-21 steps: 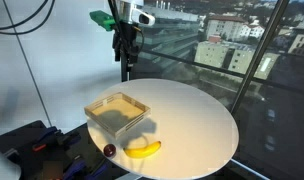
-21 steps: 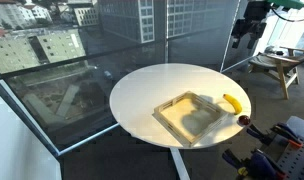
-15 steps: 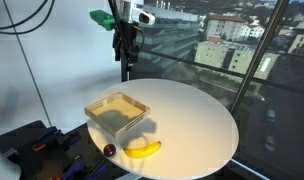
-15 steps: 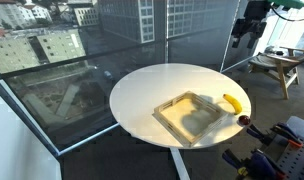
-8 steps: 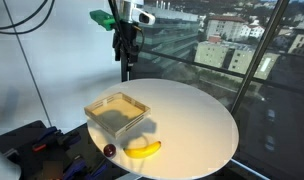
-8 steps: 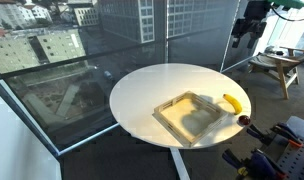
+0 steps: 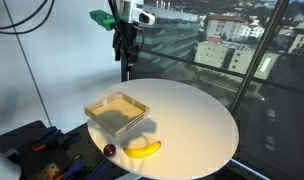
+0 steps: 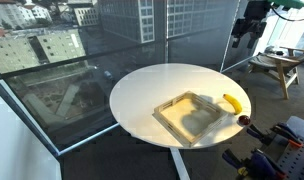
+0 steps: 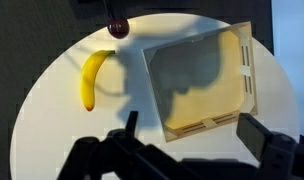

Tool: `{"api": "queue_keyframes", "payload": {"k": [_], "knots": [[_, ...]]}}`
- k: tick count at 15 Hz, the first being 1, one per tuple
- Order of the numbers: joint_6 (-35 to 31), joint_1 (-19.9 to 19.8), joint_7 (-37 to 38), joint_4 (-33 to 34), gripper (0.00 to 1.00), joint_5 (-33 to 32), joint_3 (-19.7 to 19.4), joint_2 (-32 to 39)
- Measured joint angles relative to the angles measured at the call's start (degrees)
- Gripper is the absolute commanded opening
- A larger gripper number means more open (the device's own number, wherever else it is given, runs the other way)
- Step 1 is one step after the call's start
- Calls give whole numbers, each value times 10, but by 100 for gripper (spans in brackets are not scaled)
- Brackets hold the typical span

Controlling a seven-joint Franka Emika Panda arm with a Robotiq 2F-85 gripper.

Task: Put the banana in the box

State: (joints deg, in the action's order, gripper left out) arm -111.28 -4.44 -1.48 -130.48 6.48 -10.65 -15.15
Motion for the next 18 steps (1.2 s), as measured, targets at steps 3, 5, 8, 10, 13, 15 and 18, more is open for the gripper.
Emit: {"api": "queue_keyframes", "payload": {"k": [3, 5, 8, 10, 13, 15, 18], "knots": [[0, 0, 0, 0, 100, 0, 0, 0], [0, 0, 0, 0, 100, 0, 0, 0], [0, -1, 0, 0, 100, 0, 1, 0], [0, -2, 0, -1, 100, 0, 3, 1], [-2, -4, 1, -1, 100, -5, 6, 1], [-8, -5, 1, -1, 100, -10, 8, 1], [-17, -11, 3, -1, 100, -23, 9, 1]]}}
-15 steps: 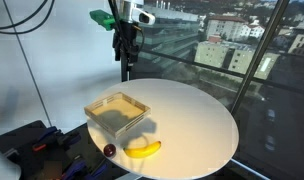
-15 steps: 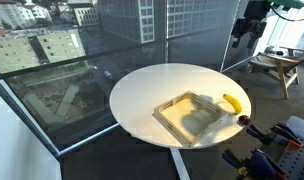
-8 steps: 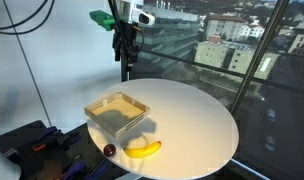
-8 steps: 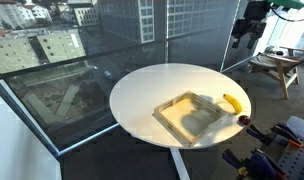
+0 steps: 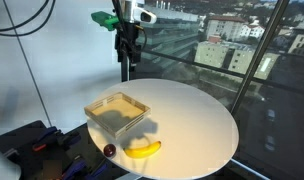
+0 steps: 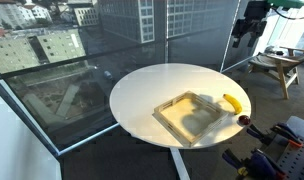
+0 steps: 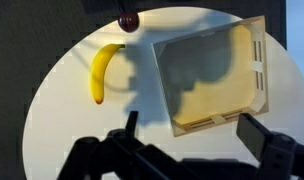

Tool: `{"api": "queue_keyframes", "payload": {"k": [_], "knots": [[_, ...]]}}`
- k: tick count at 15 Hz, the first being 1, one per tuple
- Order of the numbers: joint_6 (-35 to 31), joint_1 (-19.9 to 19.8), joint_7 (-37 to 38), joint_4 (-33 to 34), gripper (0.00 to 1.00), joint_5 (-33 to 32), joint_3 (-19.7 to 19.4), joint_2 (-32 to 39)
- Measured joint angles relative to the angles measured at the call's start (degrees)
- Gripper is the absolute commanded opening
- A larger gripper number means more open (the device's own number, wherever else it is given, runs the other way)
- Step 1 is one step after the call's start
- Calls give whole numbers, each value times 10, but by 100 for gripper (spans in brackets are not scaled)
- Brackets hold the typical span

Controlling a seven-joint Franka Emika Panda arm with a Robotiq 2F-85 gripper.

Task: Put the banana in the box

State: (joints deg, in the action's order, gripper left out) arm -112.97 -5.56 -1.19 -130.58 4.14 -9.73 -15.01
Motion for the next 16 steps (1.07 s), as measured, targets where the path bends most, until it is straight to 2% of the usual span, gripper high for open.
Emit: {"api": "queue_keyframes", "payload": {"k": [16], "knots": [[-92, -20, 33, 0, 100, -48, 1, 33]]}}
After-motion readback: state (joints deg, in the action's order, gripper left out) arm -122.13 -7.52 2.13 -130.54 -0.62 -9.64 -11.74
